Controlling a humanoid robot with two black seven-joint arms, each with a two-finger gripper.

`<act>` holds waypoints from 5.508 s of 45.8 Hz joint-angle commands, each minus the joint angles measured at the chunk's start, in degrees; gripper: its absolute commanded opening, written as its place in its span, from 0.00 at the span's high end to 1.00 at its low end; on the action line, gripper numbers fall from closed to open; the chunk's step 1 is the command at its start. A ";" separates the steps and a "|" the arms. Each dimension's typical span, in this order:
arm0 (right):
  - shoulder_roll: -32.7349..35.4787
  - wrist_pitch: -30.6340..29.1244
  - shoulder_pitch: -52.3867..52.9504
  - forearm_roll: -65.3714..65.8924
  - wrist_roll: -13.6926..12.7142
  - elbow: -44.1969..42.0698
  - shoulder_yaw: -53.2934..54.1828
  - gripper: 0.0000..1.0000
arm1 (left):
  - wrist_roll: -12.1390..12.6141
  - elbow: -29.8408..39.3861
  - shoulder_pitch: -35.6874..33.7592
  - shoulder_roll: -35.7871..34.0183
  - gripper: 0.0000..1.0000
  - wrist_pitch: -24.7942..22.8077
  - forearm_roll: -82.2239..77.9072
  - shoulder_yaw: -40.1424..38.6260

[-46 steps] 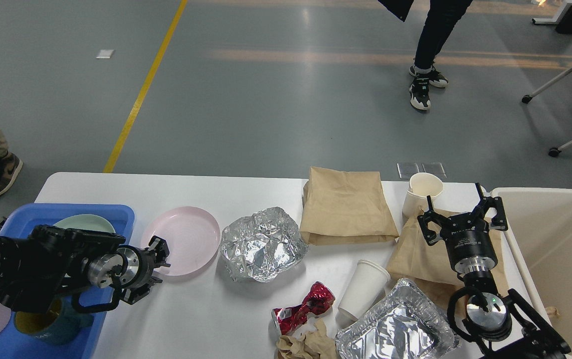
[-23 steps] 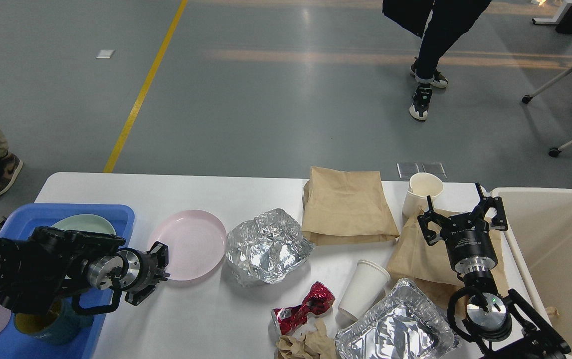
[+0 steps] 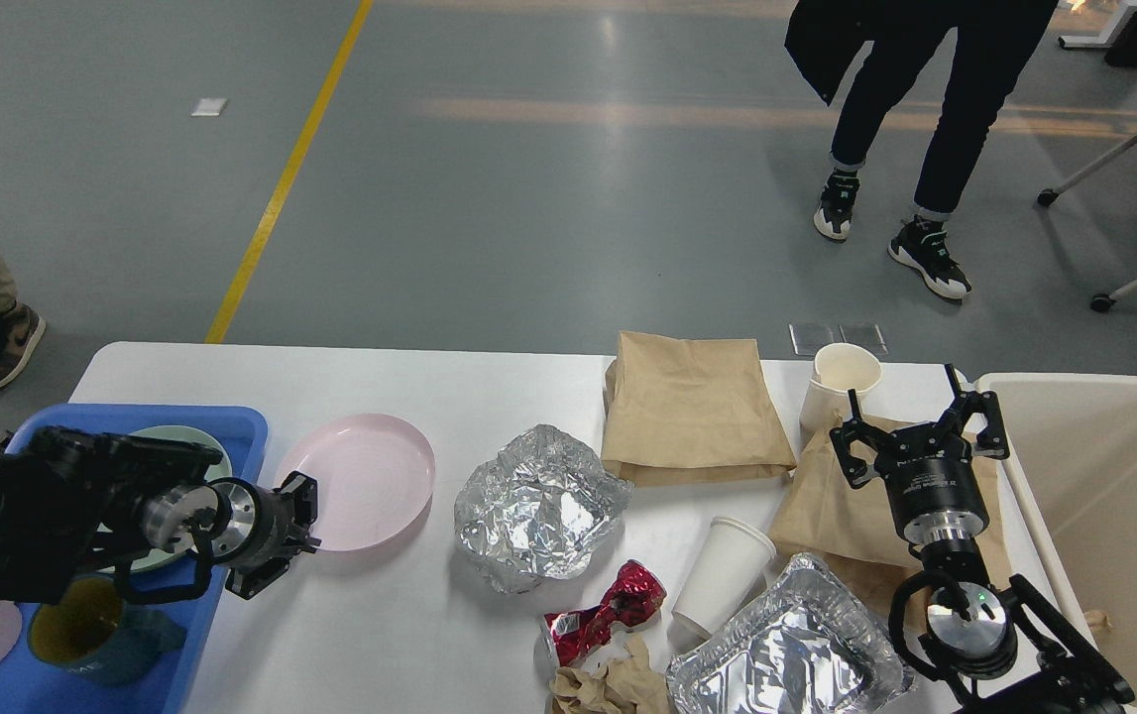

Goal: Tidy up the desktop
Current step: 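Grip the pink plate edge with the left gripper and lift, then lower the pink plate onto the green plate on the tray, then release the plate and raise the left gripper above the tray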

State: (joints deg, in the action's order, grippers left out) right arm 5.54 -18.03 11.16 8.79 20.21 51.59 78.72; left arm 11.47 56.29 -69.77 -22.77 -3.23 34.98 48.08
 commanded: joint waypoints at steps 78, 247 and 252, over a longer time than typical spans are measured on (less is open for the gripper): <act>0.00 -0.07 0.00 0.00 0.00 0.09 -0.06 0.00 | 15.08 -13.66 -9.60 -13.35 1.00 -20.76 -1.47 13.36; 0.00 0.02 0.00 0.00 0.00 0.09 0.03 0.00 | -23.24 -10.23 50.78 12.49 0.04 -24.72 -31.29 -122.26; 0.00 -0.07 -0.09 0.00 0.00 0.09 -0.06 0.00 | -23.33 -10.85 50.43 14.33 0.04 -24.37 -31.37 -121.73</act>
State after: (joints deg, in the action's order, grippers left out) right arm 5.54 -18.05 11.08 8.79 20.21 51.68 78.74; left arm -11.74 45.96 -18.95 -10.12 -27.87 3.69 -74.08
